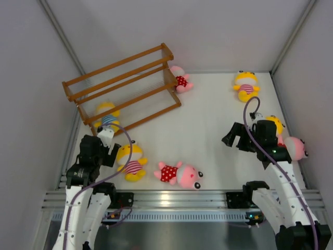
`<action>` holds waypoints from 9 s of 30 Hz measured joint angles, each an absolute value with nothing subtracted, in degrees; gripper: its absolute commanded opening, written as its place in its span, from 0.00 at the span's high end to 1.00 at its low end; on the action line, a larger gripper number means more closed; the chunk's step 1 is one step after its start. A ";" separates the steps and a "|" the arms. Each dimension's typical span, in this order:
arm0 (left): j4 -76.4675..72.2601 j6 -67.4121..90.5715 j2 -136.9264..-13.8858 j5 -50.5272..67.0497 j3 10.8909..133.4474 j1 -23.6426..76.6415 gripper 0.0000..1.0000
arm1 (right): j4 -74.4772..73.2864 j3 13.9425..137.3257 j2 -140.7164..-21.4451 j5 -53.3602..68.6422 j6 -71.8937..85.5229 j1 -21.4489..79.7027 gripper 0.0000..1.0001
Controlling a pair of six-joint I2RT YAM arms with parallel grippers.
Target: Place and organize the stuffed toys onto the shelf
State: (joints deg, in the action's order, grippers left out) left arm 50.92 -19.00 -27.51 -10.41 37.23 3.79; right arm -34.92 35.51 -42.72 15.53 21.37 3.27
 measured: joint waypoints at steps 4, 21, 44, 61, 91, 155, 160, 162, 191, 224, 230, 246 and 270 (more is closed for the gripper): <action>50.89 -18.92 -27.20 -10.68 37.10 3.79 0.02 | -36.51 38.87 -40.03 16.99 21.12 3.27 0.06; 53.54 -22.20 -35.99 2.70 48.40 2.66 0.02 | -26.20 69.04 -76.47 16.27 24.73 3.27 0.10; 61.28 -21.91 -55.88 8.80 65.58 1.76 0.02 | 3.86 111.57 -143.06 15.49 61.36 14.20 0.21; 62.24 -21.91 -56.16 8.97 66.65 1.76 0.02 | 10.66 95.37 -134.47 8.73 69.38 15.66 1.00; 64.23 -21.96 -49.32 9.65 68.75 1.23 0.02 | -9.56 120.88 -117.34 -1.54 56.86 35.81 1.00; 67.55 -24.01 -50.98 18.72 72.44 1.30 0.04 | -29.85 35.94 -60.53 1.63 39.05 61.43 0.31; 67.79 -23.99 -50.11 19.25 72.44 1.30 0.04 | -25.52 34.15 -62.92 2.07 40.42 61.98 0.93; 67.88 -24.01 -49.82 19.57 72.44 1.30 0.05 | -24.34 34.26 -63.64 2.20 39.88 62.02 1.00; 73.36 -25.71 -50.00 50.04 88.97 1.45 0.02 | -29.76 93.12 -83.48 27.57 -59.37 59.92 1.00; 53.45 -1.58 -67.20 31.07 108.22 1.06 0.91 | 3.55 84.73 -80.27 16.91 -22.85 59.81 0.03; 48.56 0.21 -77.84 32.12 112.60 -1.28 0.91 | 4.71 82.06 -79.90 16.91 -17.08 58.98 0.03; 45.04 9.26 -100.47 46.33 119.61 -12.62 0.91 | 5.17 73.30 -73.06 18.11 -11.27 54.43 0.03; 35.90 15.16 -107.77 43.40 119.96 -12.88 0.60 | 6.48 67.18 -70.57 16.36 -8.01 53.82 0.04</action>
State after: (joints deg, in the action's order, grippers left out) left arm 35.90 15.16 -107.77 43.40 119.96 -12.88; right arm 6.48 67.18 -70.57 16.36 -8.01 53.82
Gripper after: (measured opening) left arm 0.338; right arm 0.965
